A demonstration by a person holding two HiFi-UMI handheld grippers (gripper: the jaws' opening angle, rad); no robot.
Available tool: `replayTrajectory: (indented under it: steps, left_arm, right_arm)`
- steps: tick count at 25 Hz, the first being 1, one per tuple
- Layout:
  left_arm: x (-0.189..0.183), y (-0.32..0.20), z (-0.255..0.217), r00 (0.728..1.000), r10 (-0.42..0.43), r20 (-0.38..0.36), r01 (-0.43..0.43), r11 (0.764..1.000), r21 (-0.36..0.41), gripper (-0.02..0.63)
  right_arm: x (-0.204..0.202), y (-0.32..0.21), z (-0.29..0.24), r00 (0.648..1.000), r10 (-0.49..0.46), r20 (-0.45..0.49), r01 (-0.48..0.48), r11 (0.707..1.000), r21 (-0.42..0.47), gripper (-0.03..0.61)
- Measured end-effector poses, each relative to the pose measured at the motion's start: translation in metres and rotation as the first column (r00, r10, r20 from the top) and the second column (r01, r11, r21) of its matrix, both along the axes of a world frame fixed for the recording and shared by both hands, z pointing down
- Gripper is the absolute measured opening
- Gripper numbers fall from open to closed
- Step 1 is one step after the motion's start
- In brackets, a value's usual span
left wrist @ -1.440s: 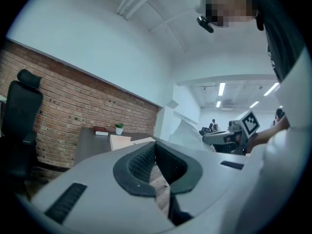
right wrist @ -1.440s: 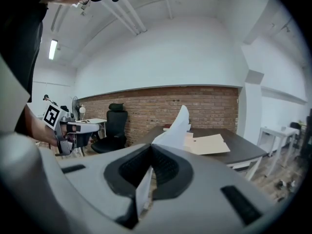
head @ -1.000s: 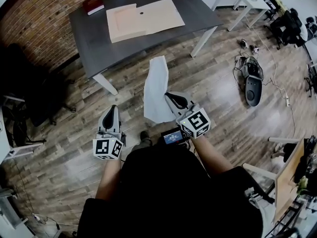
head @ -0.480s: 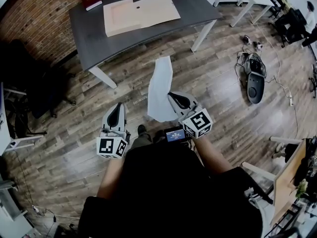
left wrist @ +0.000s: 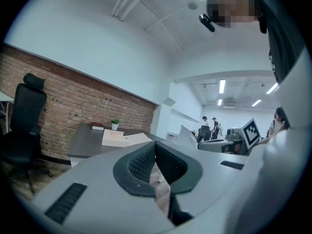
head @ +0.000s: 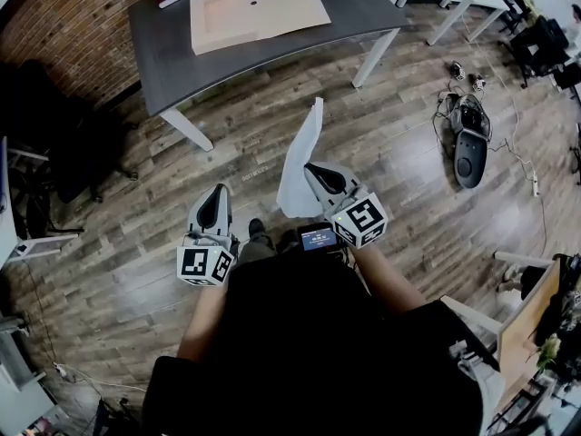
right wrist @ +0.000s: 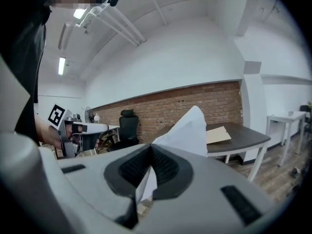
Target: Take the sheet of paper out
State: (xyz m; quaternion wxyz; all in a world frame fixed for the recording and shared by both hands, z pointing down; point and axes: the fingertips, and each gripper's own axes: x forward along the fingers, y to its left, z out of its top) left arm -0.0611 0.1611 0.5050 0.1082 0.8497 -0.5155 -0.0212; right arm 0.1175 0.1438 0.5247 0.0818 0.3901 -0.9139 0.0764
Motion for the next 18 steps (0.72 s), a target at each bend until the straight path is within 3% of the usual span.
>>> replayTrajectory:
  steps: [18]
  left_arm:
    - [0.015, 0.003, -0.001, 1.0, -0.002, -0.002, 0.002, 1.0, 0.0, -0.005]
  right_arm:
    - [0.017, 0.003, 0.0, 1.0, -0.011, 0.025, 0.011, 1.0, -0.009, 0.005]
